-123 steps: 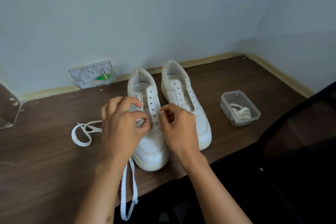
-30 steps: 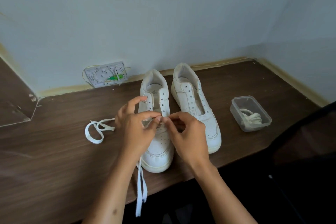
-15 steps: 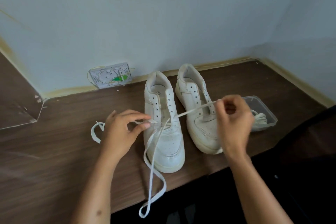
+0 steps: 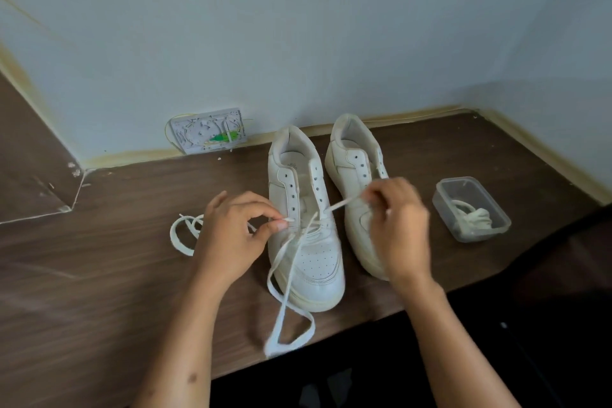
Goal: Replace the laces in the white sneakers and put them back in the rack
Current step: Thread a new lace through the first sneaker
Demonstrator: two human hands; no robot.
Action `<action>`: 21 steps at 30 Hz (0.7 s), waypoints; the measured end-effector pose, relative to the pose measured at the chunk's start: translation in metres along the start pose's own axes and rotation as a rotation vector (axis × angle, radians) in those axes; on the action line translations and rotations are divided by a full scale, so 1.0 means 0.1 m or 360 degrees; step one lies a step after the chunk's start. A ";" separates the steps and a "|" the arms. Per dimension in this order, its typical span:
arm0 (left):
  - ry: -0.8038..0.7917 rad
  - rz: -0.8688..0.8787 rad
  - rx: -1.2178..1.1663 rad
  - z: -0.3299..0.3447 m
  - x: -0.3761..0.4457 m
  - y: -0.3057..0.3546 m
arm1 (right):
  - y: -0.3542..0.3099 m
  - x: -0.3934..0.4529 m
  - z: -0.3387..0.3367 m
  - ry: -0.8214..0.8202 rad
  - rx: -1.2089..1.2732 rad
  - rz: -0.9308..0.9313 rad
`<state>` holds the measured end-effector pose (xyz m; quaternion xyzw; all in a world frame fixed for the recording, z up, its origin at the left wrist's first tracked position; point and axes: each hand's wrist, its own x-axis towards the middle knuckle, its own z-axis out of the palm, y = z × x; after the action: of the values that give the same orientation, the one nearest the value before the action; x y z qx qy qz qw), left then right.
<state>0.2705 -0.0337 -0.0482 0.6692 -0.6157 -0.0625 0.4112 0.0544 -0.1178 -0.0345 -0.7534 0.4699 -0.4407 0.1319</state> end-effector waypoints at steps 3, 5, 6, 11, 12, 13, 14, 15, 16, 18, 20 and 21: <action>0.0002 -0.0013 0.0028 -0.02 -0.01 0.00 | 0.17 0.09 -0.25 0.0307 -0.0014 0.0337; -0.0010 0.0006 0.0036 -0.02 -0.02 0.01 | 0.16 0.08 -0.31 0.0386 -0.0005 0.0357; -0.0016 0.0006 0.0032 -0.02 -0.02 0.01 | 0.12 0.07 -0.30 0.0348 0.0012 0.0291; 0.0002 0.0034 0.0037 0.00 0.00 0.05 | -0.16 -0.10 0.10 -0.0429 0.0049 -0.0212; -0.0001 0.0043 0.0050 0.01 0.00 0.06 | -0.19 -0.13 0.15 -0.0490 0.0059 -0.0253; -0.0007 0.0050 0.0057 0.02 0.00 0.06 | -0.19 -0.14 0.18 -0.0487 0.0073 -0.0263; -0.0011 0.0048 0.0060 0.02 0.01 0.06 | -0.18 -0.12 0.18 -0.0441 0.0084 -0.0250; -0.0013 0.0053 0.0058 0.02 0.01 0.06 | -0.14 -0.09 0.15 -0.0369 0.0084 -0.0214; -0.0013 0.0050 0.0056 0.01 0.01 0.06 | -0.09 -0.05 0.09 -0.0267 0.0069 -0.0149; -0.0027 0.0049 0.0049 0.00 0.00 0.06 | 0.04 0.05 -0.06 -0.0012 0.0033 0.0056; -0.0035 0.0061 0.0053 0.00 0.00 0.07 | 0.15 0.10 -0.22 0.0235 0.0038 0.0271; -0.0031 0.0065 0.0052 0.00 -0.01 0.07 | 0.19 0.10 -0.27 0.0323 0.0026 0.0339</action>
<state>0.2654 -0.0325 -0.0441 0.6625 -0.6342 -0.0506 0.3953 0.0235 -0.1298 -0.0248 -0.6498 0.5545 -0.5018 0.1358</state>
